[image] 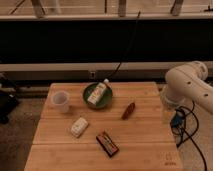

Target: Push the eraser across the table

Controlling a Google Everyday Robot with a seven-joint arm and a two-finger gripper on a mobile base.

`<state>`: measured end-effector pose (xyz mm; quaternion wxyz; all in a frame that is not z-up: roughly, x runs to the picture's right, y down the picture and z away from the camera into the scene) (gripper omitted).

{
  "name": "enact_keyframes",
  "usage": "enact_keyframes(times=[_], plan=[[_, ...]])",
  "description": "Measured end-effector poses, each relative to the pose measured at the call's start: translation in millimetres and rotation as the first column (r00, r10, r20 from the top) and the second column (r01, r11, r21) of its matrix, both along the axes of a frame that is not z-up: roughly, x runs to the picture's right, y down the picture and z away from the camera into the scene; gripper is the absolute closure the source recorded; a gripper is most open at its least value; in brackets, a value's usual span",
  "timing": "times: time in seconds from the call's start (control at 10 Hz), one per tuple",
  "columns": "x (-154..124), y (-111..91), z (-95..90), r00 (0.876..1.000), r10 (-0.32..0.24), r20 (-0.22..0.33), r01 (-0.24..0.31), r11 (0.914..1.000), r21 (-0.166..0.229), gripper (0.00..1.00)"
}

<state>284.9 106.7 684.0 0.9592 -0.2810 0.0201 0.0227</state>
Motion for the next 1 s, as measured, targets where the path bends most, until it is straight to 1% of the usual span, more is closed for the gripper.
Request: enact_keyframes(times=[0.2, 0.3, 0.4, 0.5, 0.7, 0.9, 1.0], plan=[[-6, 7, 0.7, 1.000, -0.019, -0.001, 0.019, 0.9998, -0.006, 0.20], [-15, 14, 2.2, 0.999, -0.035, 0.002, 0.035, 0.9993, -0.012, 0.20], [-31, 22, 4.2, 0.998, -0.060, 0.008, 0.060, 0.9981, -0.017, 0.20], [-41, 28, 5.9, 0.997, -0.081, 0.012, 0.081, 0.9965, -0.021, 0.20], [-46, 43, 9.0, 0.993, -0.117, 0.017, 0.118, 0.9926, -0.030, 0.20], [-57, 53, 9.9, 0.988, -0.151, 0.032, 0.152, 0.9876, -0.039, 0.20], [-66, 63, 11.8, 0.985, -0.167, 0.039, 0.169, 0.9846, -0.046, 0.20]])
